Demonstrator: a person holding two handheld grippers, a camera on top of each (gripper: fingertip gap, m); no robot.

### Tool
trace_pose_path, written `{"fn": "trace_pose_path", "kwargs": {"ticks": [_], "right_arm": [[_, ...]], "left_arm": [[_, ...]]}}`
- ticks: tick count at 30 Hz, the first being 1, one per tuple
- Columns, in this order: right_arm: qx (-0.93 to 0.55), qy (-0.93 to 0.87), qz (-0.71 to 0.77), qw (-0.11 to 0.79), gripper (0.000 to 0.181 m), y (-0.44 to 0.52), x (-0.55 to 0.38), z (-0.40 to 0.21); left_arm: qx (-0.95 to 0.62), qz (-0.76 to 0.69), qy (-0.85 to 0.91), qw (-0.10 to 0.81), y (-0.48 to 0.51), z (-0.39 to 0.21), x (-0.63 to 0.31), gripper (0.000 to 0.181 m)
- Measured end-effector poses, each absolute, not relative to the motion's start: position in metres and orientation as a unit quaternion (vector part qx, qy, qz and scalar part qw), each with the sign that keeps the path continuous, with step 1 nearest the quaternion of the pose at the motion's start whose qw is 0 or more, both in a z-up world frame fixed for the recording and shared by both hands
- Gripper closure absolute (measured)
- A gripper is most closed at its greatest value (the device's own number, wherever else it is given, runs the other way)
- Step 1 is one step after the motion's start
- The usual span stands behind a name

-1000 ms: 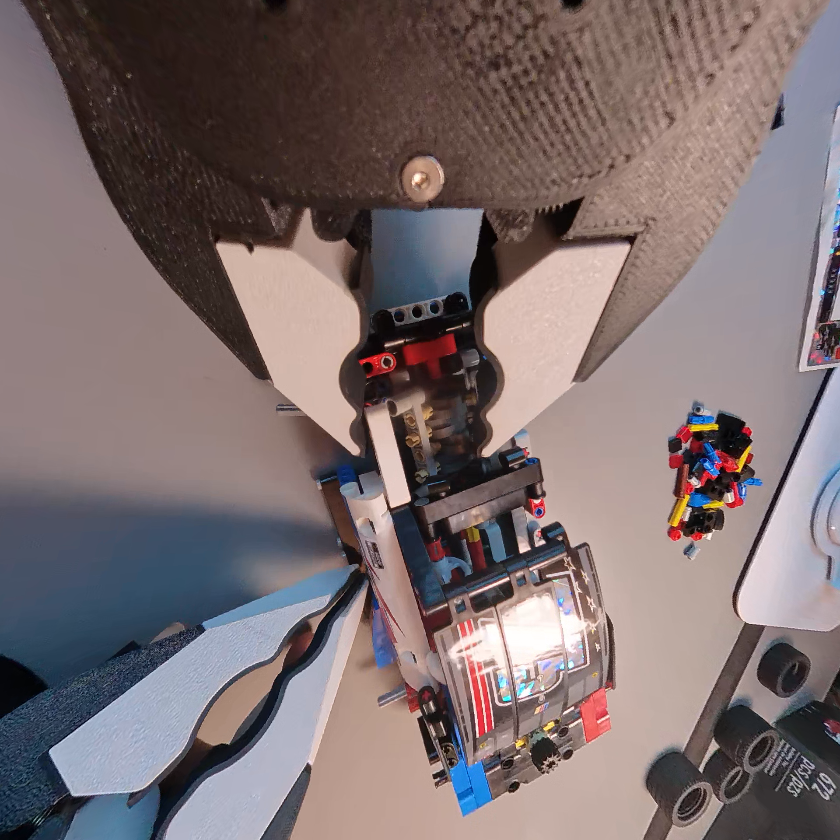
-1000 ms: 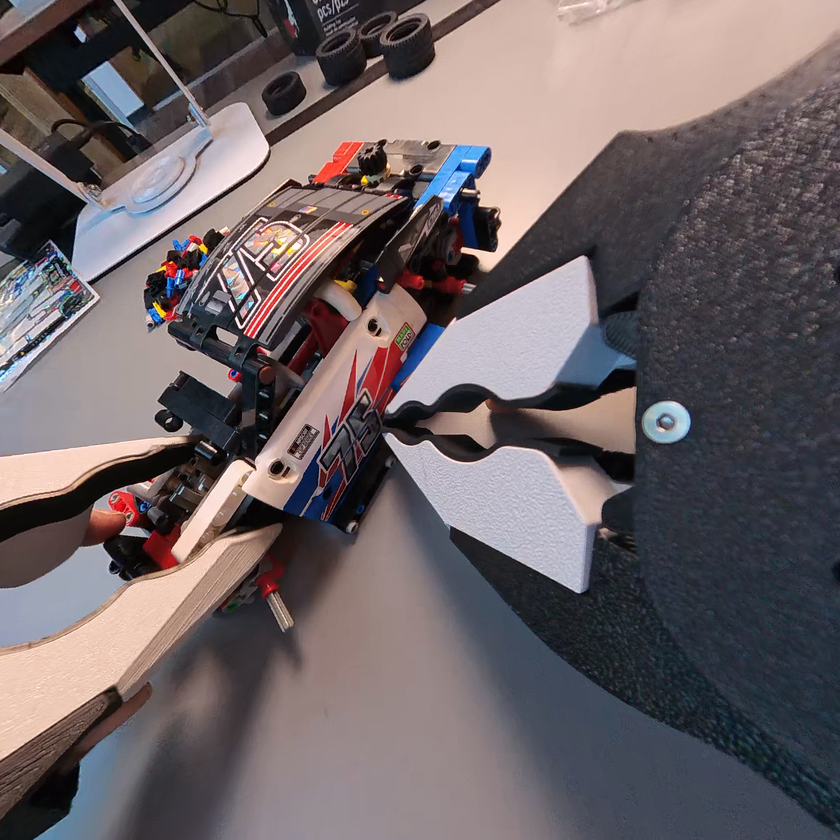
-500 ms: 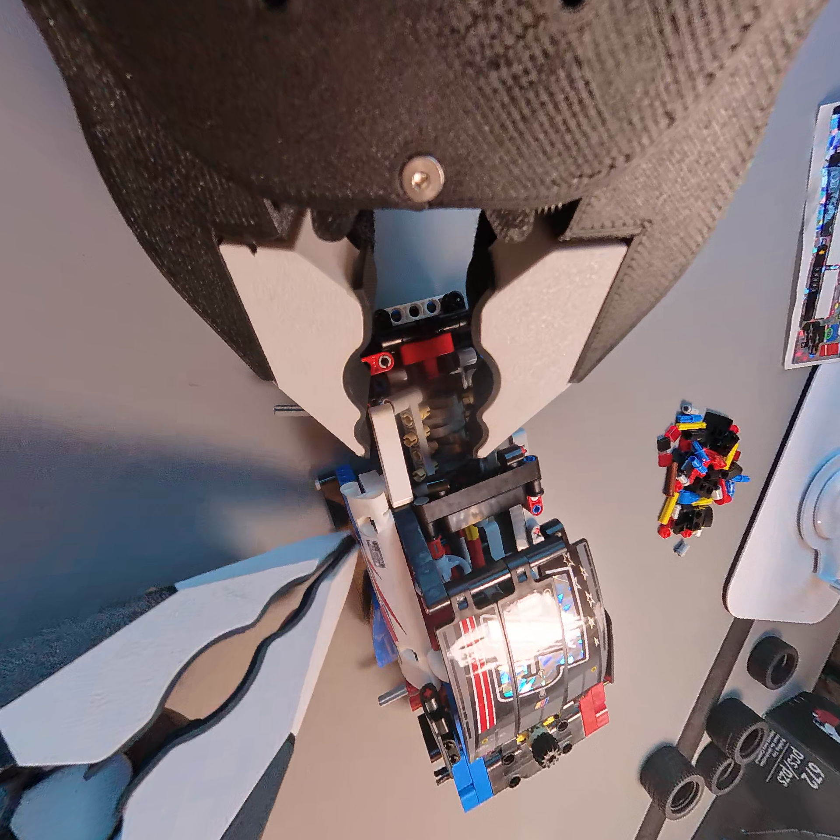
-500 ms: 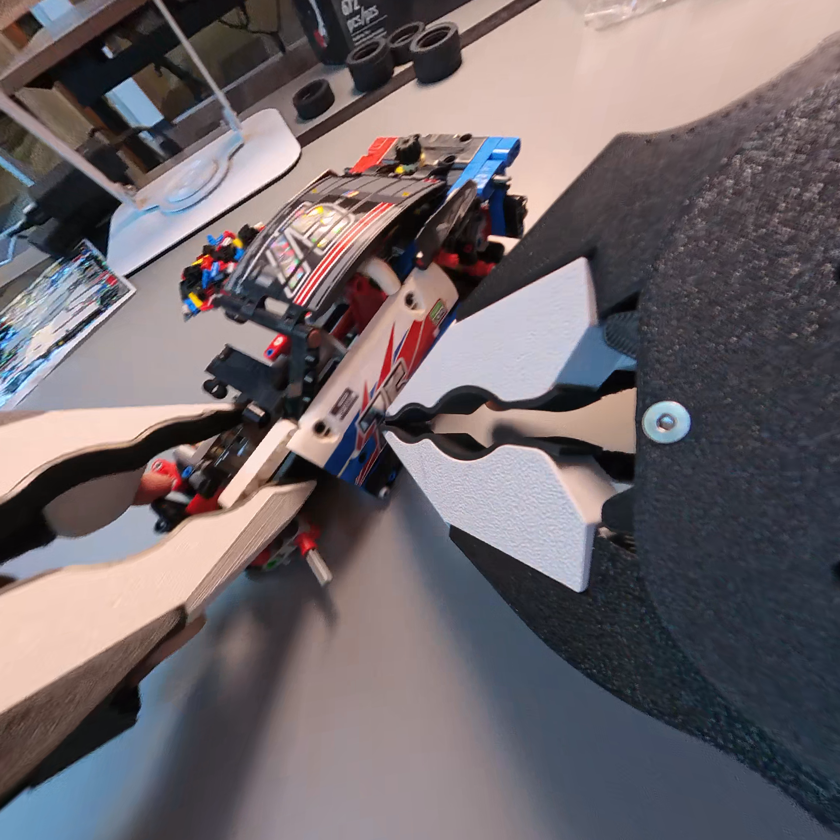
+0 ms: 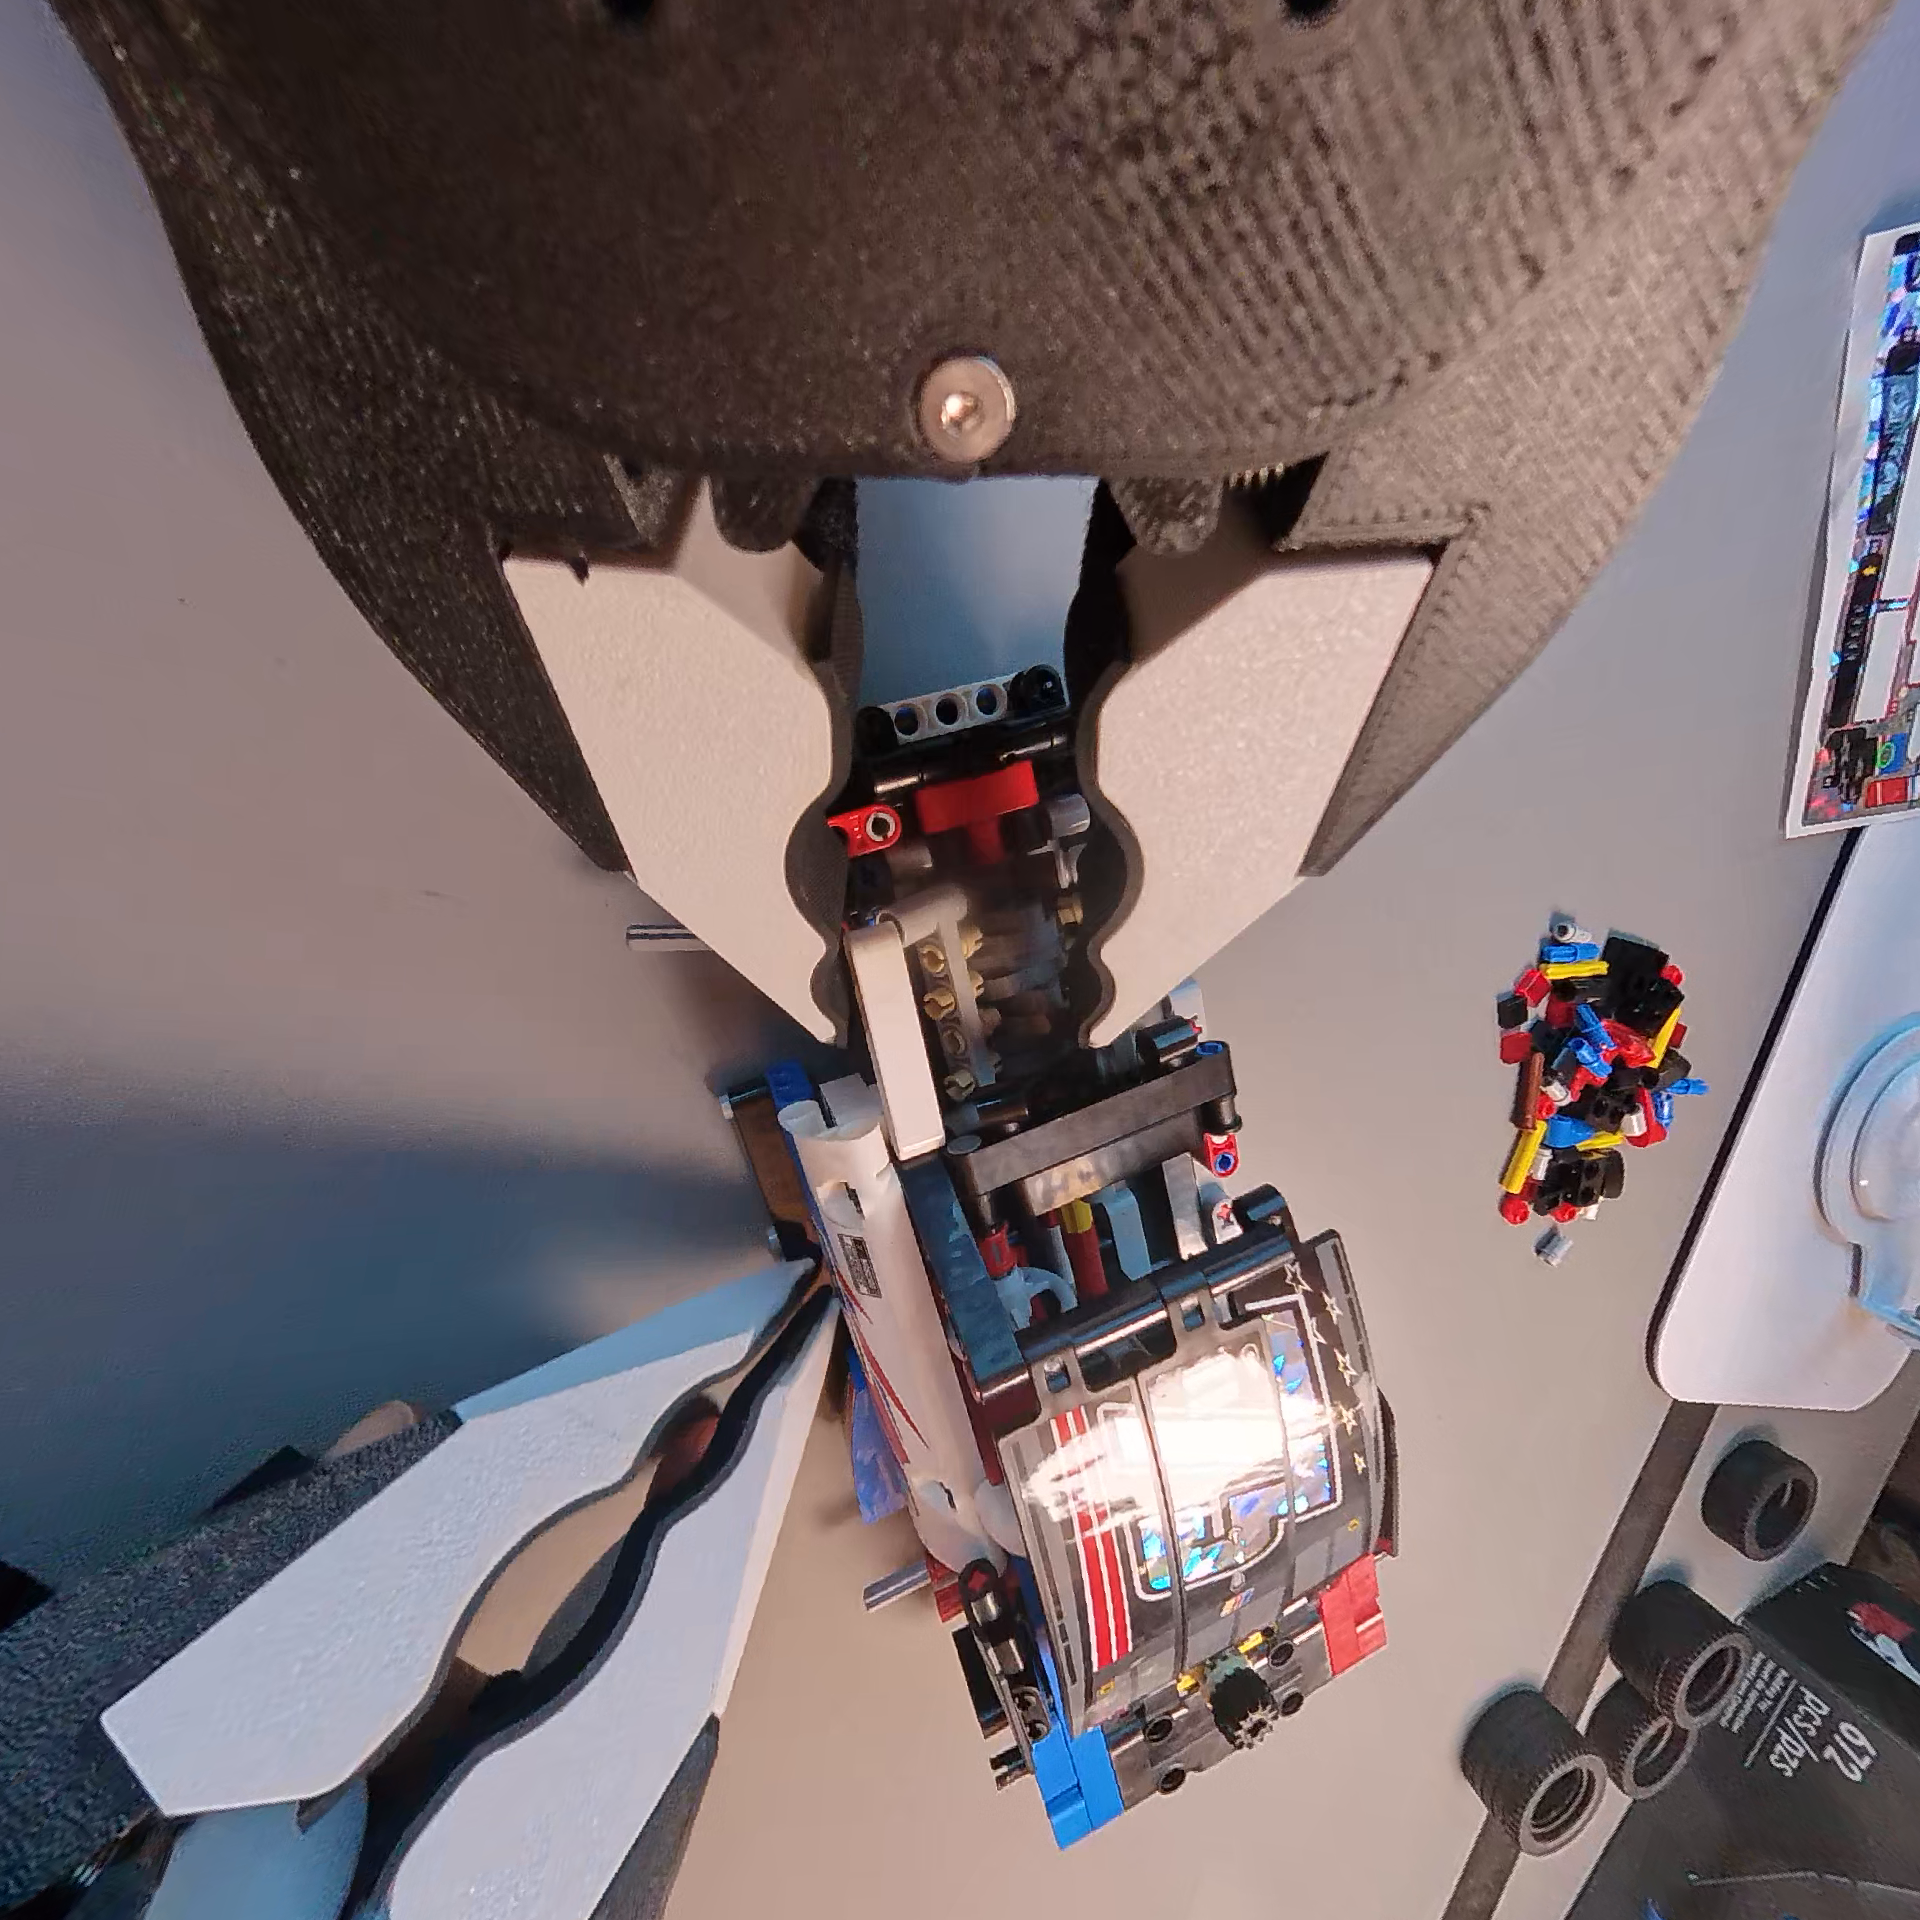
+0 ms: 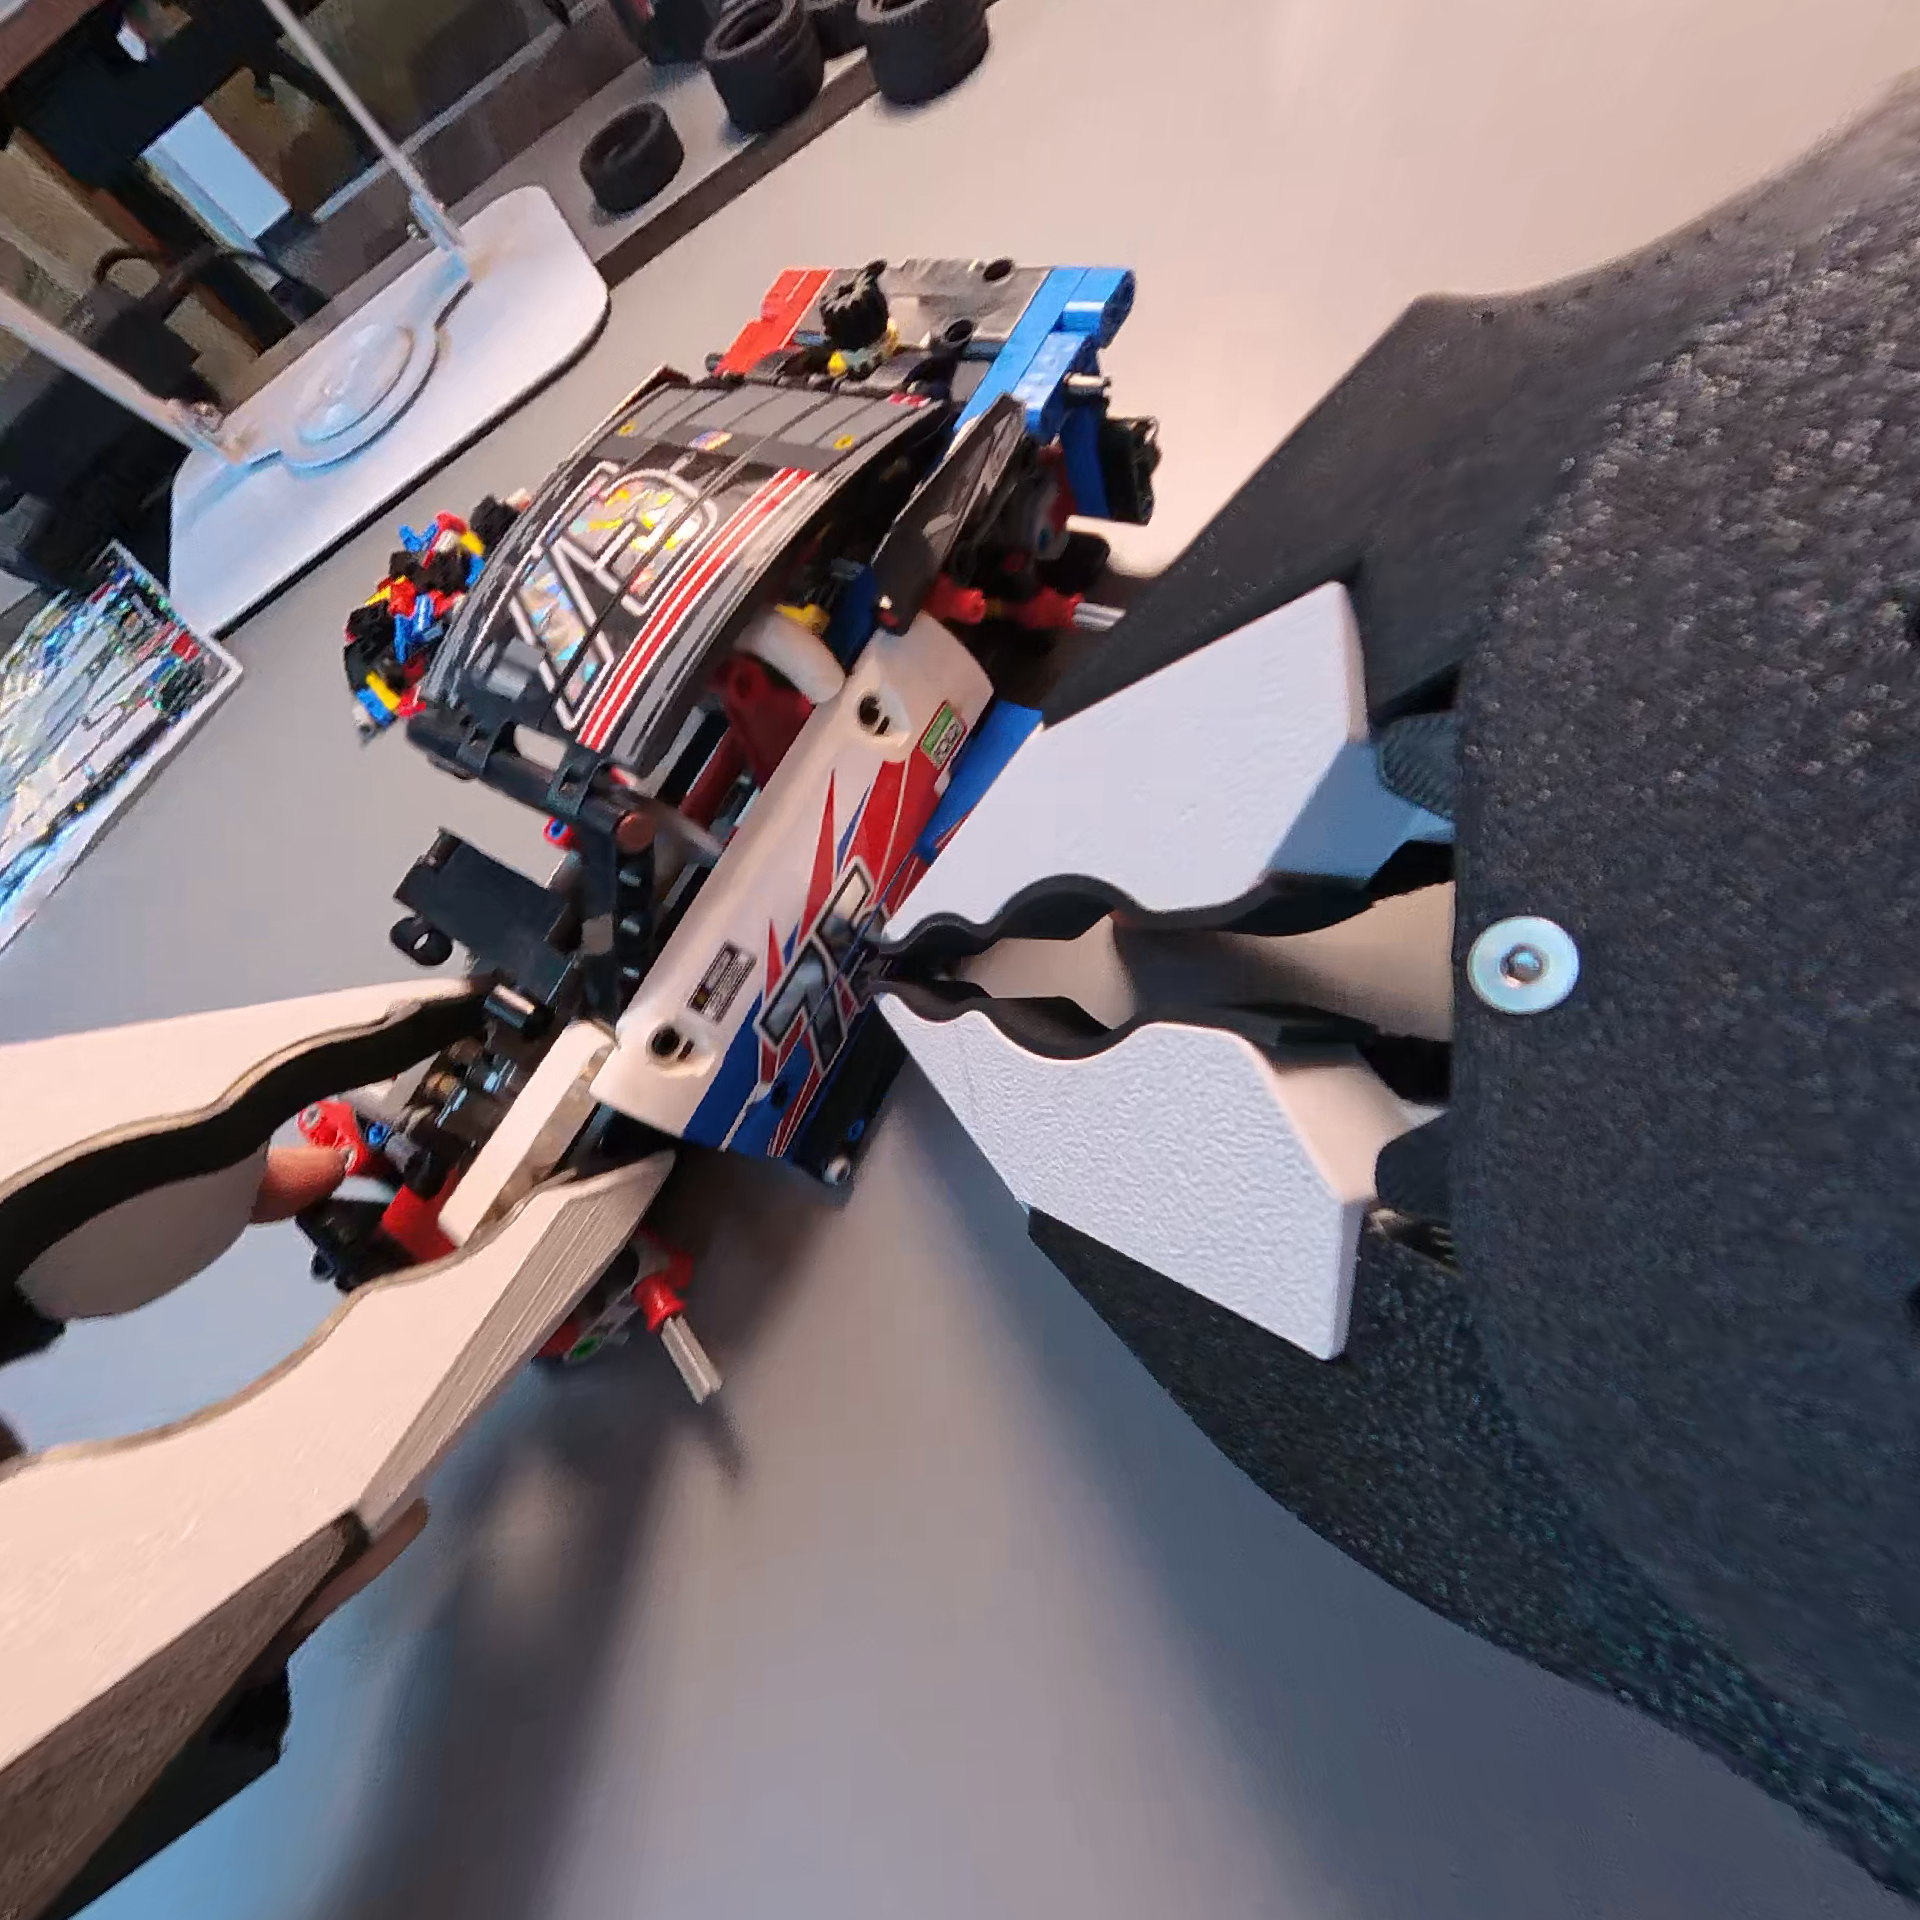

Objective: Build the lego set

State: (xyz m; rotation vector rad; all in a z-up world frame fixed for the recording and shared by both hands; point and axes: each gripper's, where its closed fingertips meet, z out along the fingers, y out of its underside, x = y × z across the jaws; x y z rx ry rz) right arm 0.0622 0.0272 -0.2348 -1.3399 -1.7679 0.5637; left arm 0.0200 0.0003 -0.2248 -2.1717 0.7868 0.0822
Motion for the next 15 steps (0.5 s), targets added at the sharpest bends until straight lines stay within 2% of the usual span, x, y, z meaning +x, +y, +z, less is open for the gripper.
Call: {"fn": "trace_pose_path", "kwargs": {"ticks": [8,9,15], "right_arm": [[-0.573,-0.674,0.212,0.415,0.181,0.043,0.066,-0.235],[-0.573,-0.675,0.212,0.413,0.176,0.041,0.066,-0.236],[-0.489,-0.714,0.256,0.43,0.168,0.011,0.058,-0.223]], "left_arm": [[-0.859,0.033,0.313,0.404,0.0,-0.225,0.02,0.142],[-0.859,0.034,0.313,0.404,0.0,-0.225,0.02,0.142],[-0.856,0.028,0.315,0.408,0.0,-0.223,0.019,0.14]]}}
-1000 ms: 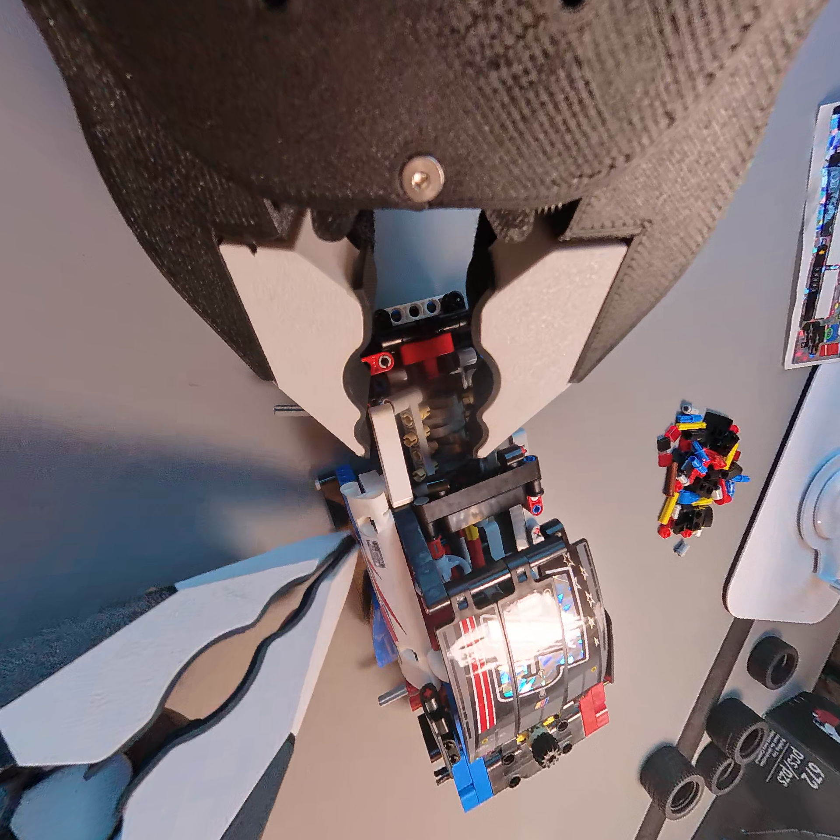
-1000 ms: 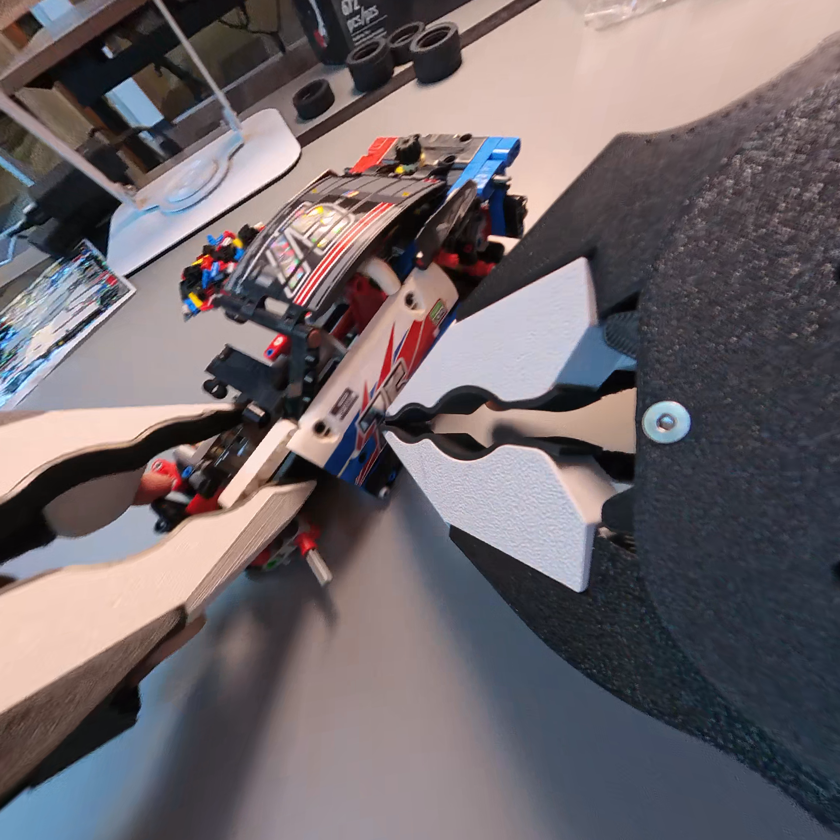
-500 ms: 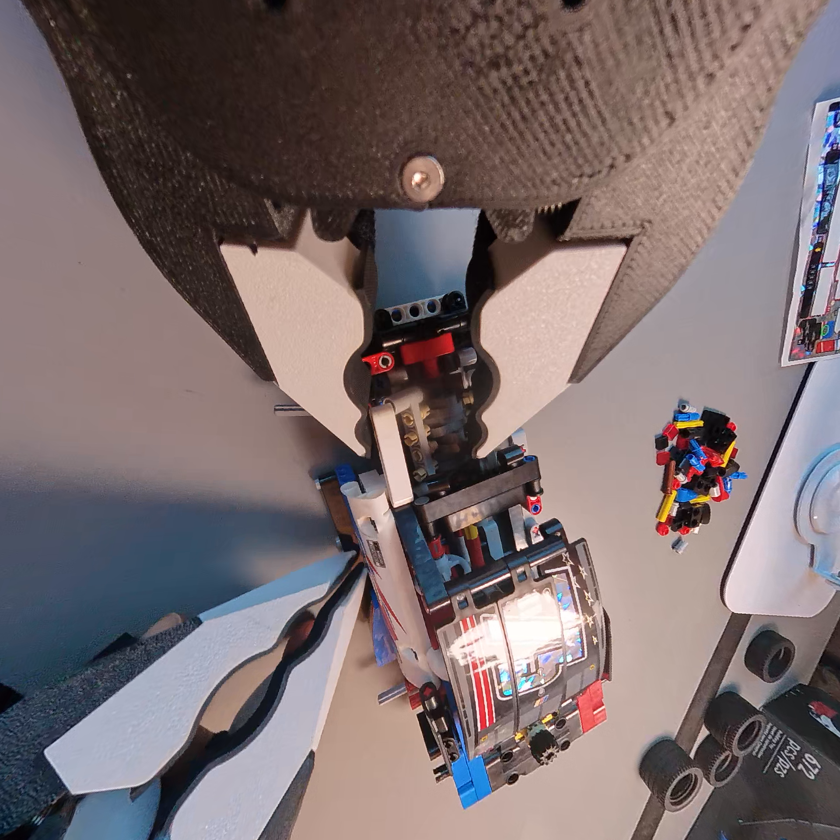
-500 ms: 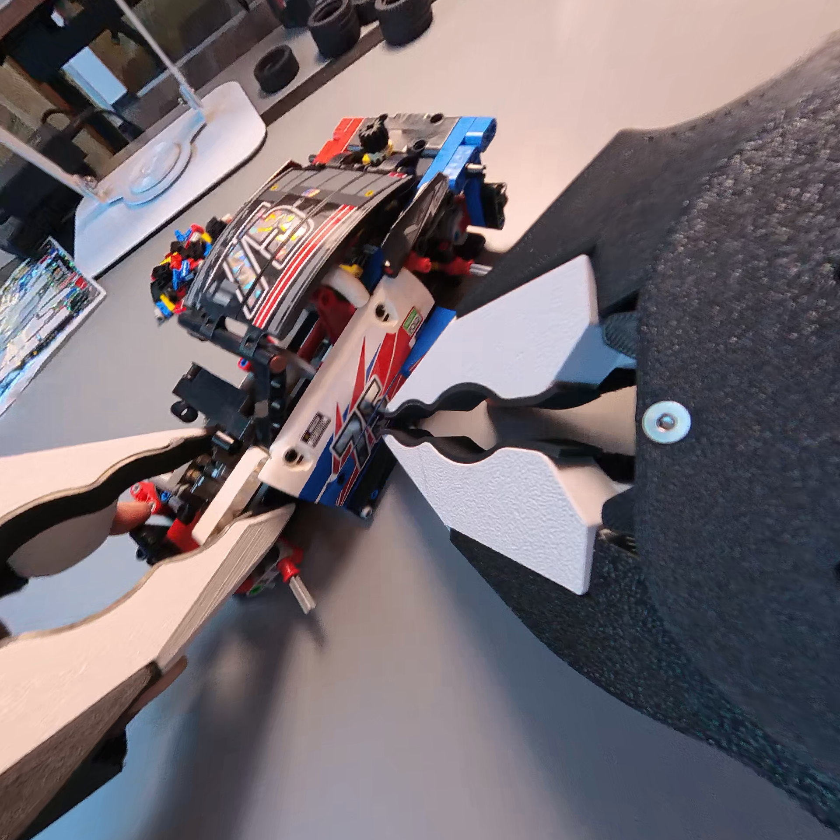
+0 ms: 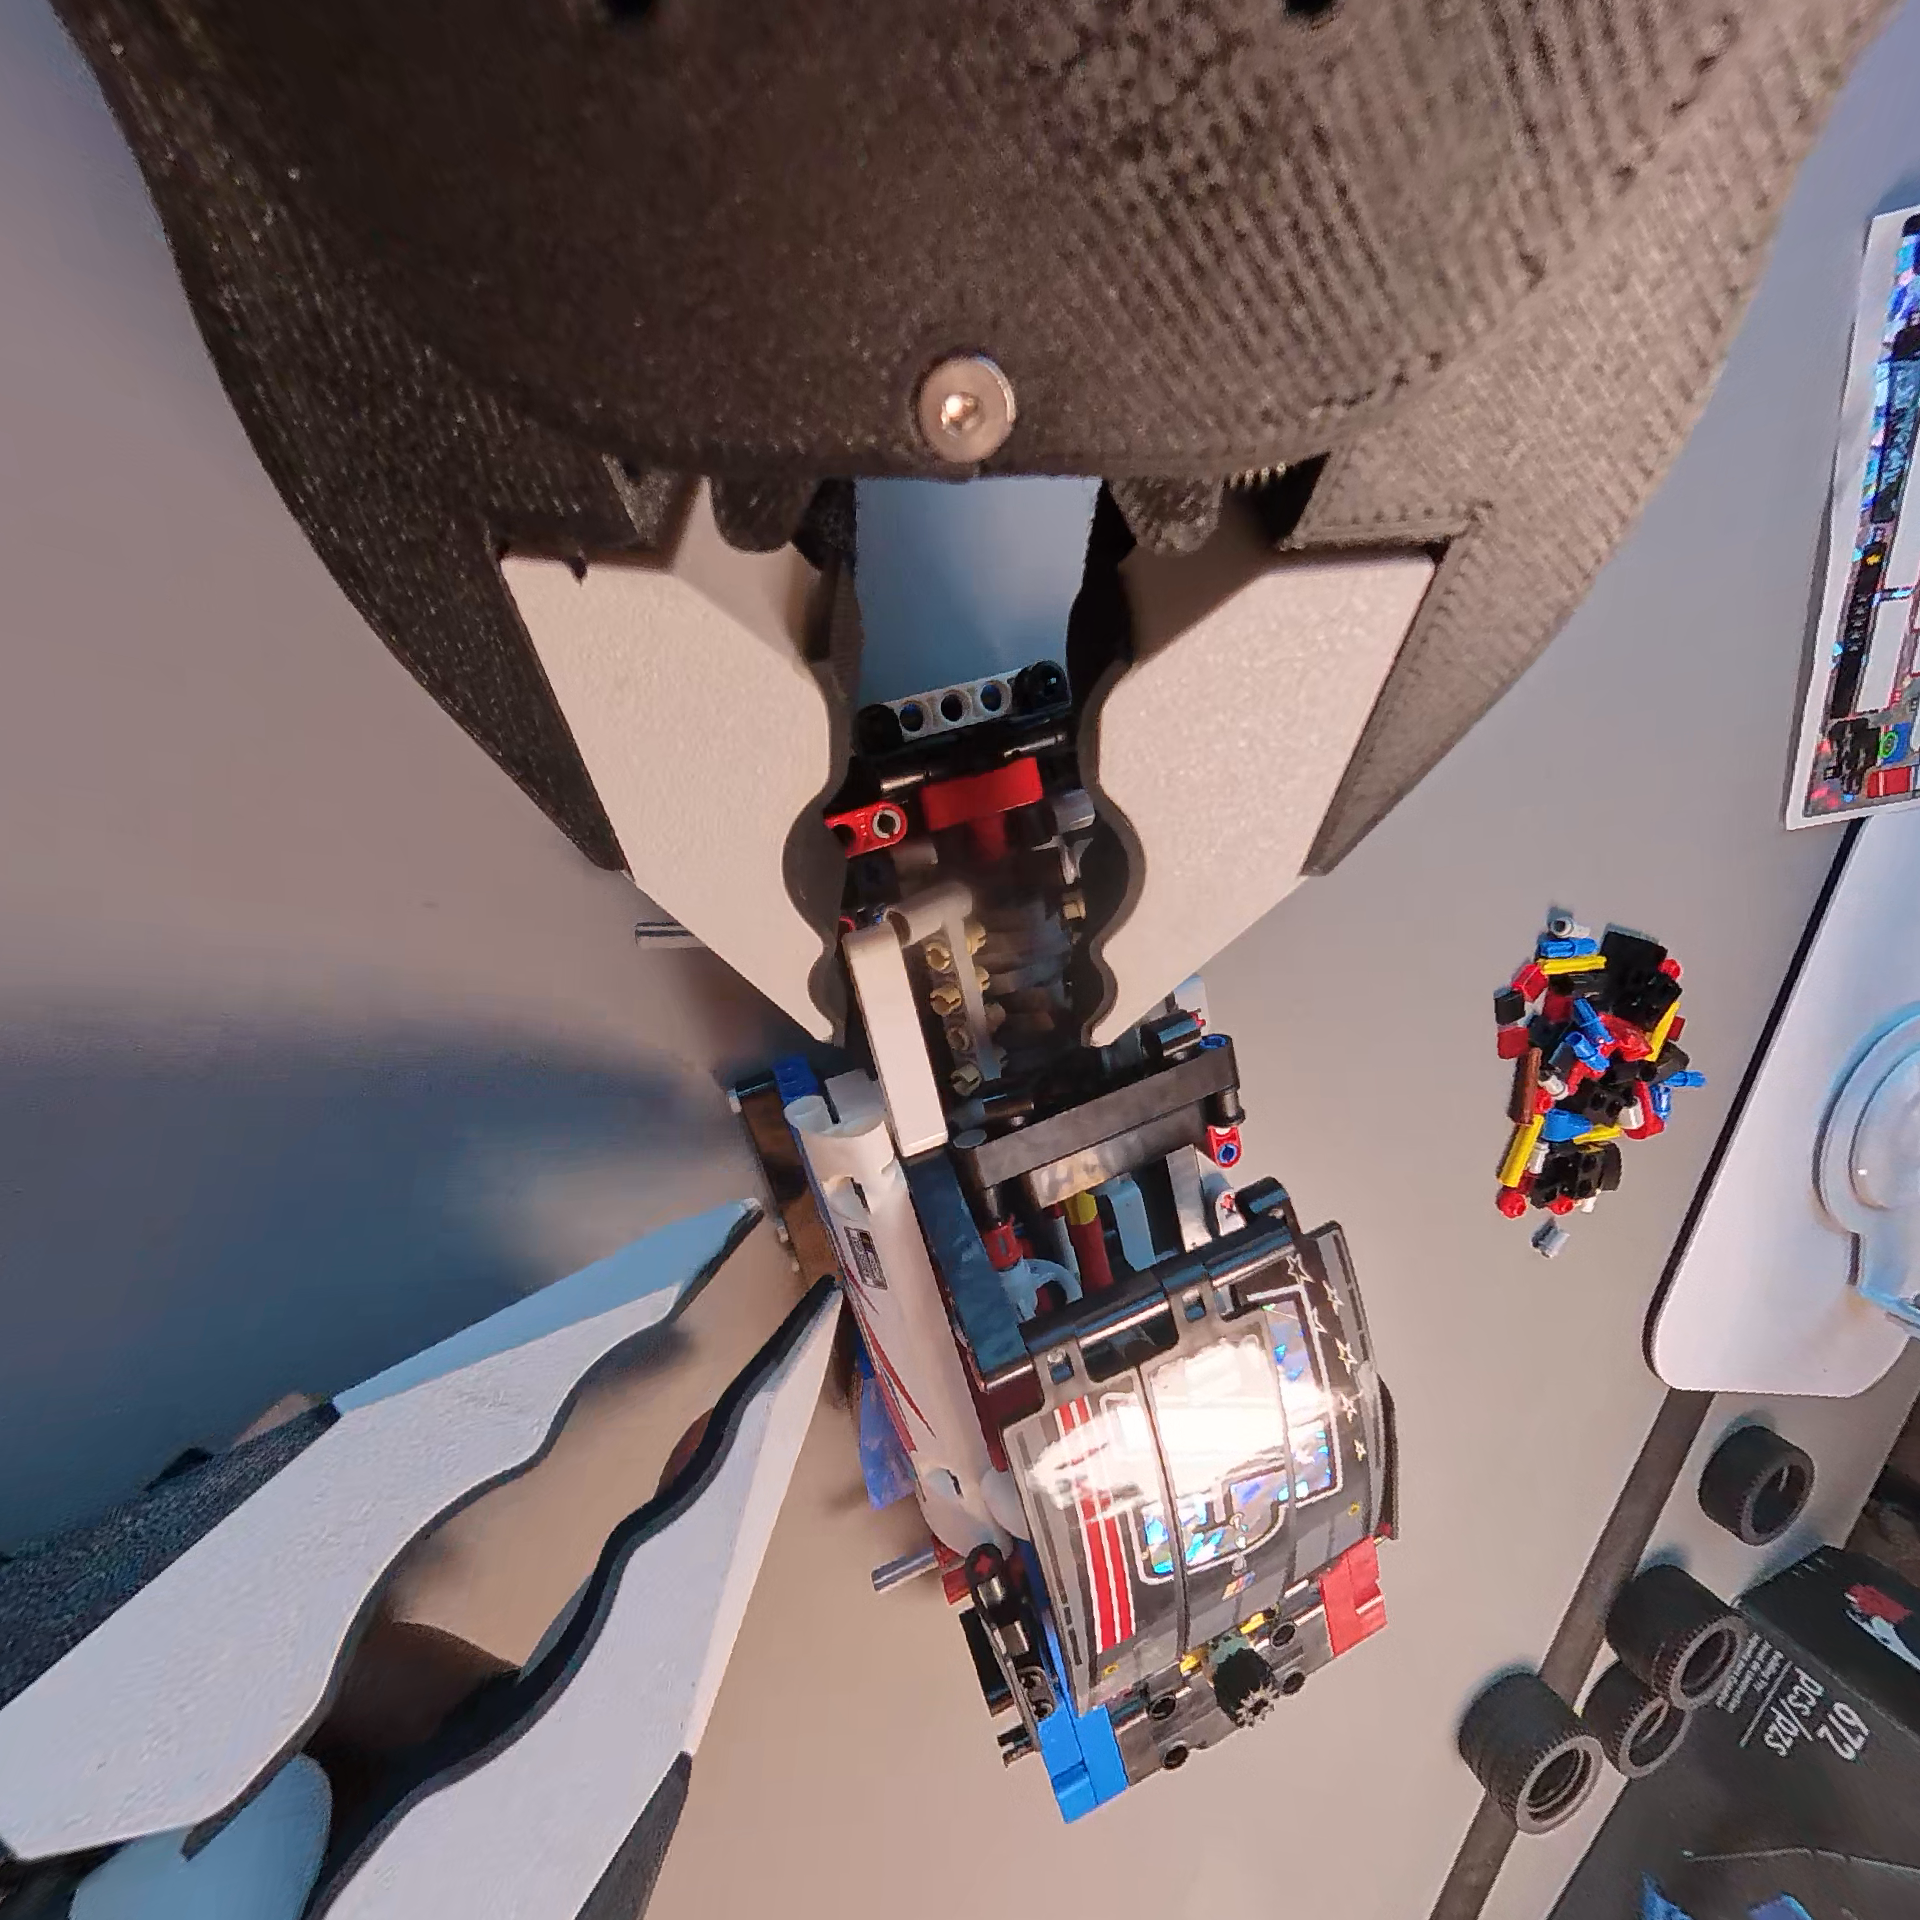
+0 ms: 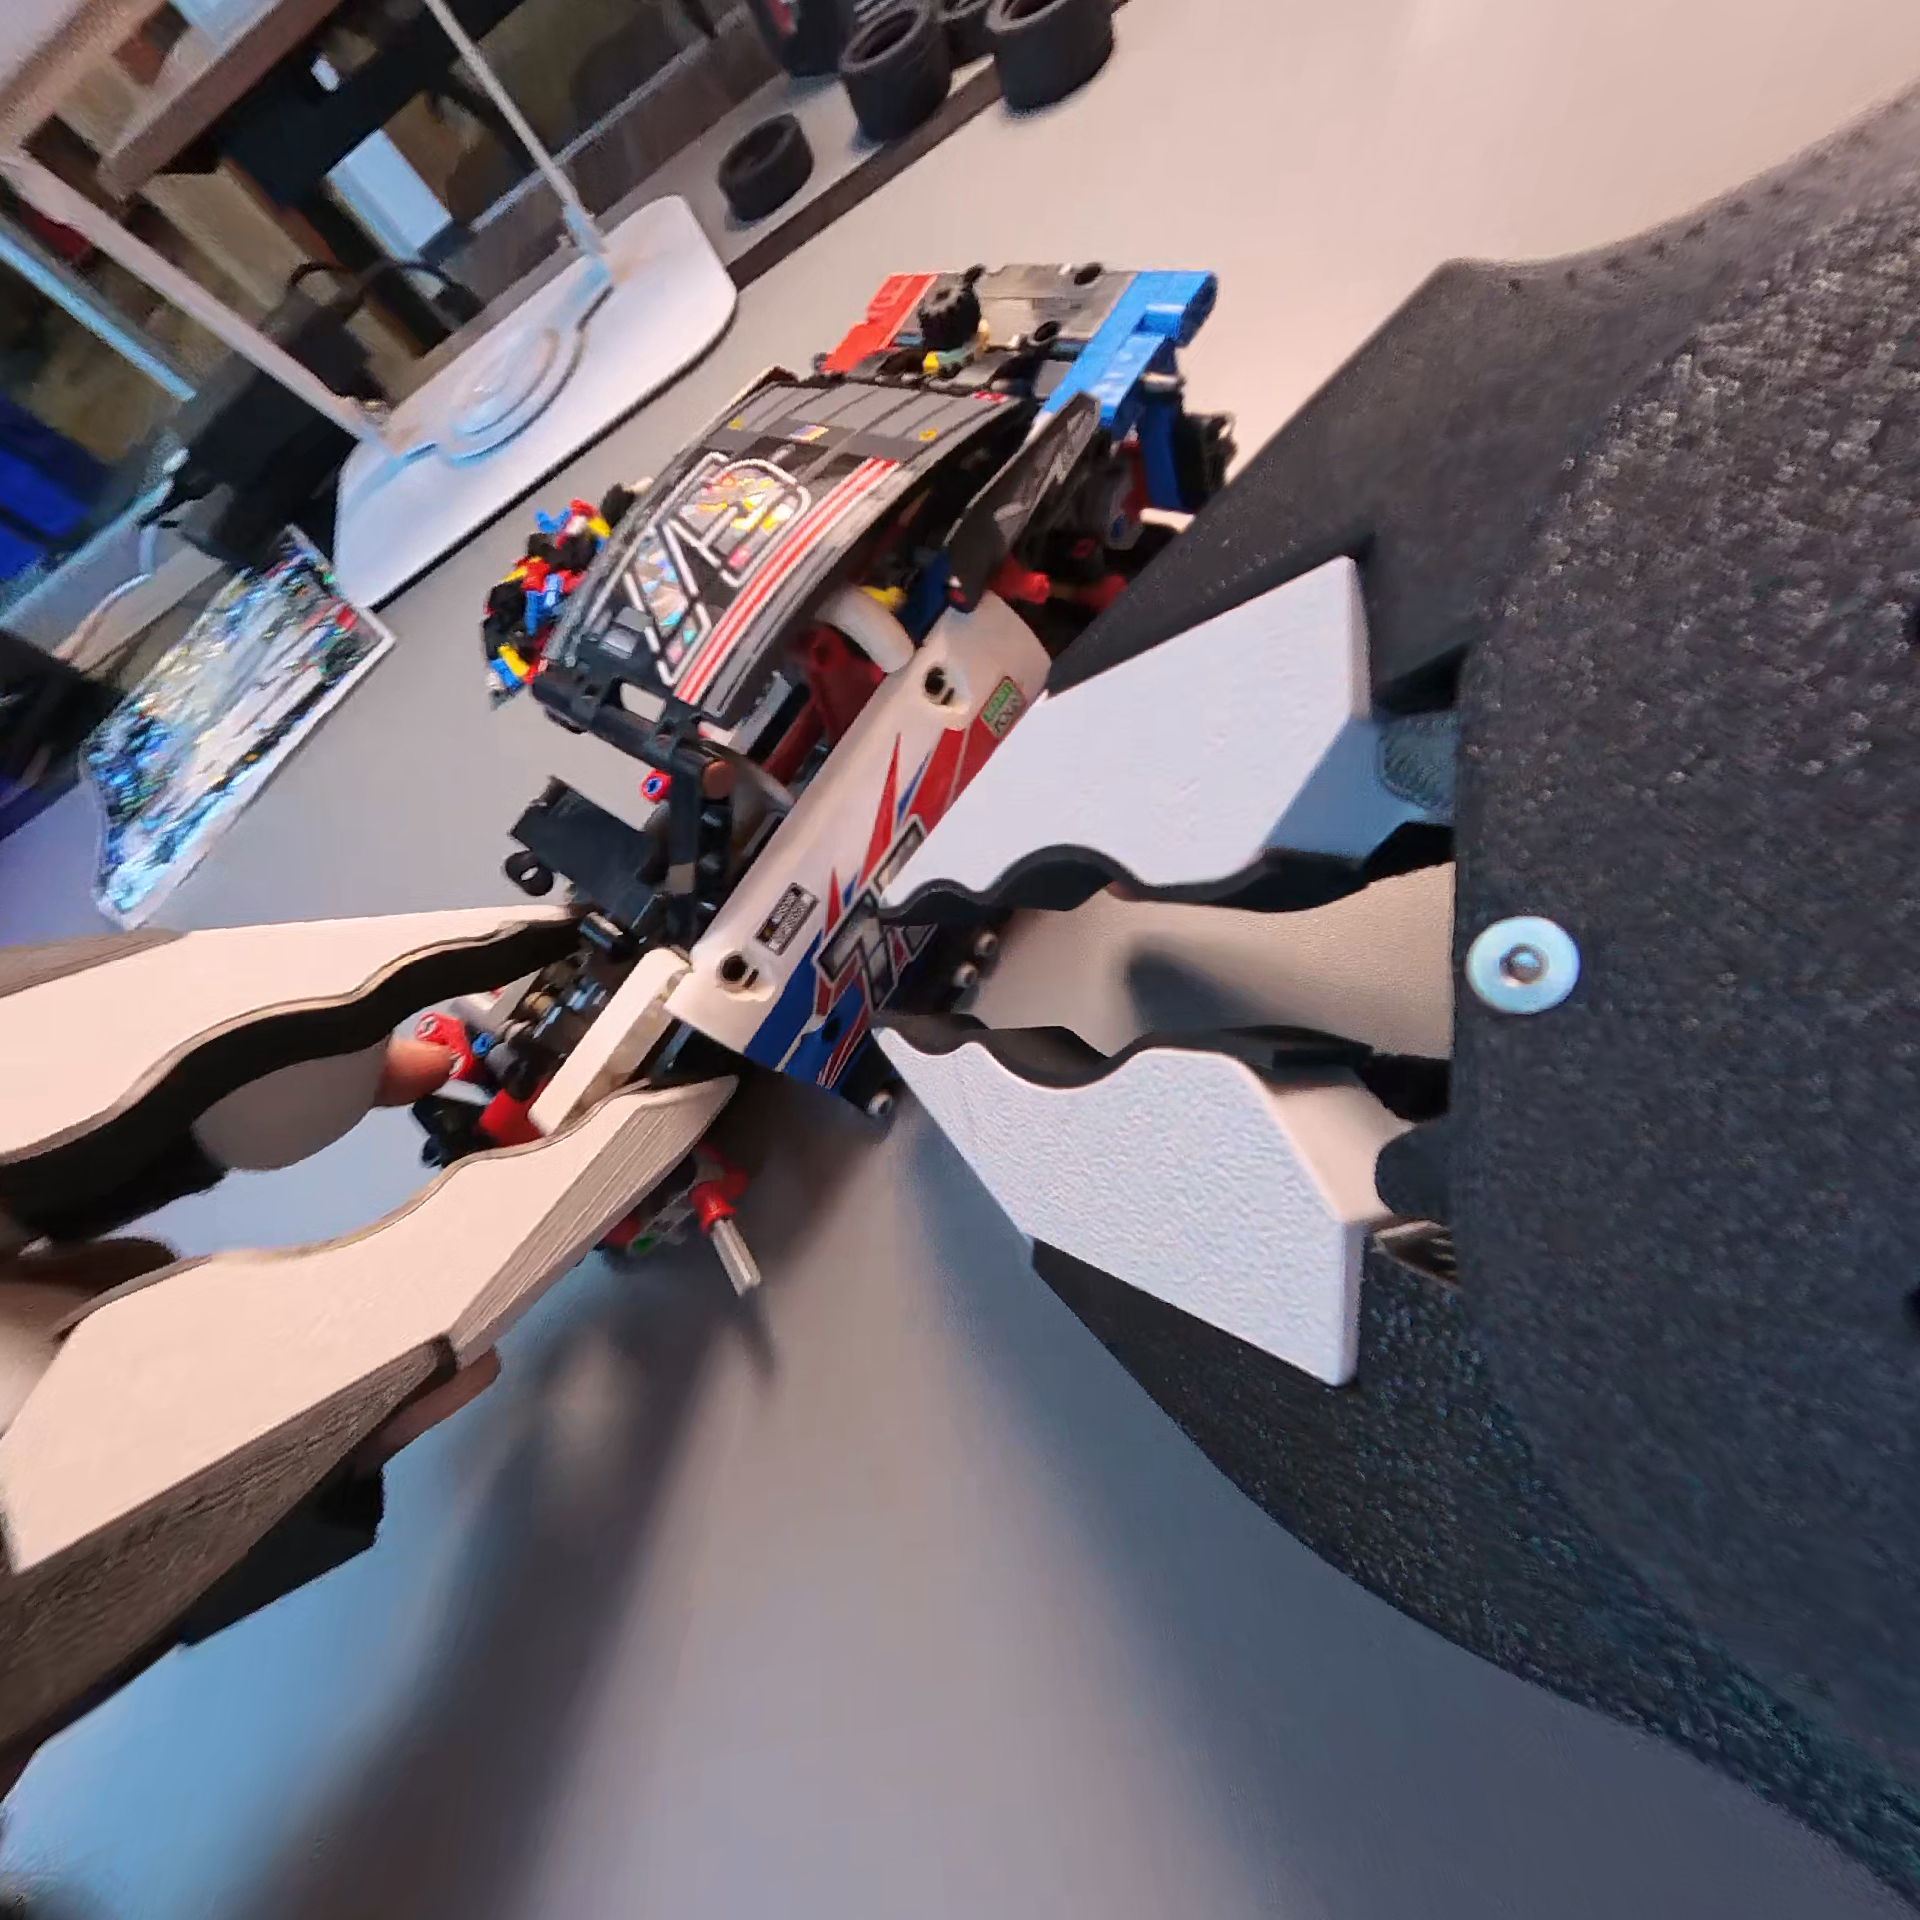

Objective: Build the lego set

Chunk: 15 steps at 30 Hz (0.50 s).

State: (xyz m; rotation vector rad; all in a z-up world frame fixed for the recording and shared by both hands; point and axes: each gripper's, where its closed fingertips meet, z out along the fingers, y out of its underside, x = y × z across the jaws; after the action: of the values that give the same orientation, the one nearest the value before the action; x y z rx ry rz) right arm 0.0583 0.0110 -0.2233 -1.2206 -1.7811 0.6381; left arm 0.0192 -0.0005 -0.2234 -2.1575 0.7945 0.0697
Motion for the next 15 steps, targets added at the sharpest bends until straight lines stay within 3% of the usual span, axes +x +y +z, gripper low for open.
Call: {"fn": "trace_pose_path", "kwargs": {"ticks": [3,6,11,15], "right_arm": [[-0.474,-0.703,0.281,0.449,0.161,0.024,0.064,-0.199],[-0.466,-0.681,0.258,0.502,0.157,0.071,0.08,-0.172],[-0.41,-0.739,0.107,0.523,0.141,0.15,0.095,-0.188],[-0.33,-0.785,0.025,0.523,0.136,0.169,0.085,-0.205]], "left_arm": [[-0.838,-0.007,0.302,0.455,-0.005,-0.205,0.024,0.134],[-0.827,-0.034,0.279,0.486,-0.017,-0.184,0.016,0.118],[-0.851,-0.04,0.276,0.444,-0.04,-0.209,-0.003,0.092],[-0.859,-0.016,0.299,0.415,-0.045,-0.236,-0.006,0.09]]}}
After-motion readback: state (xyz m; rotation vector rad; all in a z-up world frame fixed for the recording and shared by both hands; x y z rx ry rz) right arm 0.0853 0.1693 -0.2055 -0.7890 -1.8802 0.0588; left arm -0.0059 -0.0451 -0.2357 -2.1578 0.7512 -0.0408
